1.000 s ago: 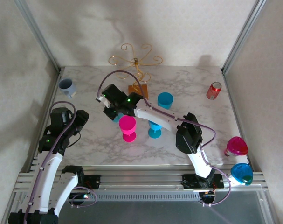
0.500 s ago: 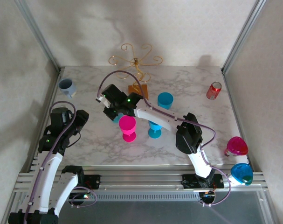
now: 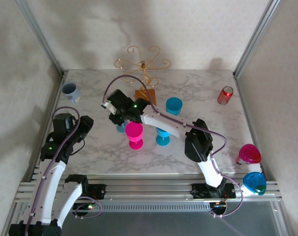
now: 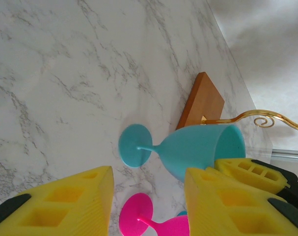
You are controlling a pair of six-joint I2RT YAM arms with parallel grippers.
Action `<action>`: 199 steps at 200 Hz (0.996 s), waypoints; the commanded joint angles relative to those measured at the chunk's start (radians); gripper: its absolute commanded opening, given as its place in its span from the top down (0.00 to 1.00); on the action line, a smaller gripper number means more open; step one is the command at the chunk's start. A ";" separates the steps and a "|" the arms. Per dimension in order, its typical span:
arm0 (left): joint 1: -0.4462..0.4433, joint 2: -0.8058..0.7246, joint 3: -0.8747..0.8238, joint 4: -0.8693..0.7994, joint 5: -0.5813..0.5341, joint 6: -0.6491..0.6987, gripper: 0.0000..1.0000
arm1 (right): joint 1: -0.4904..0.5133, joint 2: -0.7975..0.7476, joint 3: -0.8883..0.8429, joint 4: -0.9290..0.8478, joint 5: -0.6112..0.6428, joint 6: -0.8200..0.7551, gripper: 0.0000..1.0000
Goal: Take the wine glass off the wine glass rack
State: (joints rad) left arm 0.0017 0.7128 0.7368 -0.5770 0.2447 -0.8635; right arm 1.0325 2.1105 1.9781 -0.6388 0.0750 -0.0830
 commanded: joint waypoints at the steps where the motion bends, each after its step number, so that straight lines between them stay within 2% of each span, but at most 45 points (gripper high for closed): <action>1: 0.011 -0.015 0.012 0.015 -0.004 0.001 0.59 | 0.011 0.012 -0.010 0.011 -0.011 0.005 0.77; 120: 0.012 -0.010 0.000 0.034 0.010 -0.008 0.59 | 0.012 -0.091 -0.033 0.041 0.014 0.000 0.66; 199: 0.011 -0.001 0.029 0.065 -0.025 0.039 0.59 | 0.012 -0.310 -0.135 0.109 0.063 0.030 0.63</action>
State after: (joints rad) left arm 0.0044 0.7139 0.7368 -0.5499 0.2447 -0.8612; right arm 1.0325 1.9106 1.8877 -0.5793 0.0937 -0.0795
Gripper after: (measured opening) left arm 0.414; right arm 0.361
